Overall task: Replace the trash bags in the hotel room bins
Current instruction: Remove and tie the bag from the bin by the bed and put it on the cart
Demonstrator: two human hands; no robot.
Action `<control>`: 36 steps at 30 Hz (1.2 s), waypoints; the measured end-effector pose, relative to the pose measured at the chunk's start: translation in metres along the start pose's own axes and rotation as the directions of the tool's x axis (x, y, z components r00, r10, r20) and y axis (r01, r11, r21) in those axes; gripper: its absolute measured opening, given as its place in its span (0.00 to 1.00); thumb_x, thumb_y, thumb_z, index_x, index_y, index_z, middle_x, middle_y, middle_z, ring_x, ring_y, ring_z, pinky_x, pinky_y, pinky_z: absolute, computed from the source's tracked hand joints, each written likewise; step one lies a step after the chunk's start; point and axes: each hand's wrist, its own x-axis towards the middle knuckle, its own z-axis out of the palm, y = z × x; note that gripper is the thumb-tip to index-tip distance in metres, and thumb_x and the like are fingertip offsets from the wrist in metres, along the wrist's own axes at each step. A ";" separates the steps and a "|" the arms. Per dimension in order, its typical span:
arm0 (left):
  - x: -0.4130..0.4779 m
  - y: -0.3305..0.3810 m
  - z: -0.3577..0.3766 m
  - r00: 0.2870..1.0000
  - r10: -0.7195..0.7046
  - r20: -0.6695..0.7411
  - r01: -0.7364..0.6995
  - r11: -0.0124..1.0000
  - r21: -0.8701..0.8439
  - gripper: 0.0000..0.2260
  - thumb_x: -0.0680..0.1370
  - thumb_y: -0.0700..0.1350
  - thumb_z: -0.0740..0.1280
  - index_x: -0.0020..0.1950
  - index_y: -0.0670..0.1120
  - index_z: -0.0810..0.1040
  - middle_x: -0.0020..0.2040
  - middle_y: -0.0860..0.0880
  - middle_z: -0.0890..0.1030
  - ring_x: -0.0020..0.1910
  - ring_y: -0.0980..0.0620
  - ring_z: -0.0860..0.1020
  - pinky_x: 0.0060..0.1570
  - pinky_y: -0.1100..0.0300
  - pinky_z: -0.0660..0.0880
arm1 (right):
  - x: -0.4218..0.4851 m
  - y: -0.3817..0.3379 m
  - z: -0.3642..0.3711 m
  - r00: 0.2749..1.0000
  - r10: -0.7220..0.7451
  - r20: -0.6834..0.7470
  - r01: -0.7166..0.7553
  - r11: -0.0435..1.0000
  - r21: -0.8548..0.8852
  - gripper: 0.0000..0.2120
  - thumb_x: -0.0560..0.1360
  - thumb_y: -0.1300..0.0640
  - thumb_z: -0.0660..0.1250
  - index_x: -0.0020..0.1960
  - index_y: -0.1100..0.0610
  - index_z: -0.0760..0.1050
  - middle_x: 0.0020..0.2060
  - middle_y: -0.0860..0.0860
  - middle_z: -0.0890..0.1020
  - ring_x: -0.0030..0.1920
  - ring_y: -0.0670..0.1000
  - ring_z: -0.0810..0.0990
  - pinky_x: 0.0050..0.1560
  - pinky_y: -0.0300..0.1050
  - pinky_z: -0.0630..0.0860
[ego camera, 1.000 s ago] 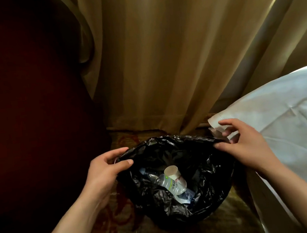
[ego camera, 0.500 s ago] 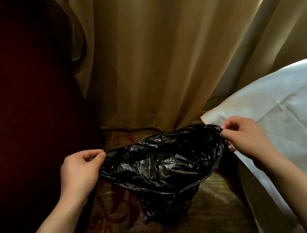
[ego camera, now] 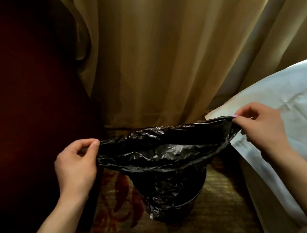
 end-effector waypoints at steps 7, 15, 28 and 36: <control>-0.006 0.015 0.003 0.993 0.119 -0.020 -0.121 0.989 -0.089 0.03 0.76 0.45 0.73 0.47 0.52 0.84 0.45 0.54 0.83 0.48 0.56 0.81 0.53 0.53 0.79 | -0.013 -0.020 0.006 0.984 -0.080 0.162 0.051 0.984 0.172 0.04 0.71 0.63 0.76 0.39 0.58 0.83 0.31 0.59 0.82 0.26 0.49 0.75 0.26 0.42 0.72; -0.022 0.023 0.022 0.988 0.032 0.154 -0.001 0.980 -0.199 0.14 0.70 0.36 0.77 0.48 0.53 0.84 0.44 0.51 0.85 0.43 0.57 0.83 0.50 0.59 0.80 | -0.023 -0.021 0.019 0.947 -0.150 0.284 0.125 0.987 0.105 0.09 0.68 0.65 0.78 0.44 0.55 0.84 0.34 0.50 0.84 0.33 0.45 0.79 0.38 0.41 0.76; -0.013 0.033 0.006 0.990 0.025 0.139 0.037 0.904 -0.426 0.08 0.71 0.35 0.75 0.45 0.46 0.84 0.41 0.47 0.86 0.43 0.50 0.84 0.45 0.60 0.81 | -0.023 -0.022 0.026 0.946 -0.285 0.153 0.298 0.952 -0.075 0.10 0.71 0.63 0.74 0.47 0.49 0.82 0.34 0.46 0.82 0.36 0.48 0.78 0.39 0.40 0.73; -0.016 0.031 0.012 0.991 0.024 0.130 0.020 0.944 -0.329 0.09 0.73 0.36 0.73 0.45 0.50 0.84 0.42 0.47 0.85 0.41 0.49 0.84 0.47 0.51 0.81 | -0.030 -0.035 0.030 0.965 -0.215 0.148 0.189 0.967 0.169 0.10 0.69 0.66 0.77 0.43 0.52 0.83 0.35 0.46 0.84 0.33 0.44 0.78 0.37 0.34 0.74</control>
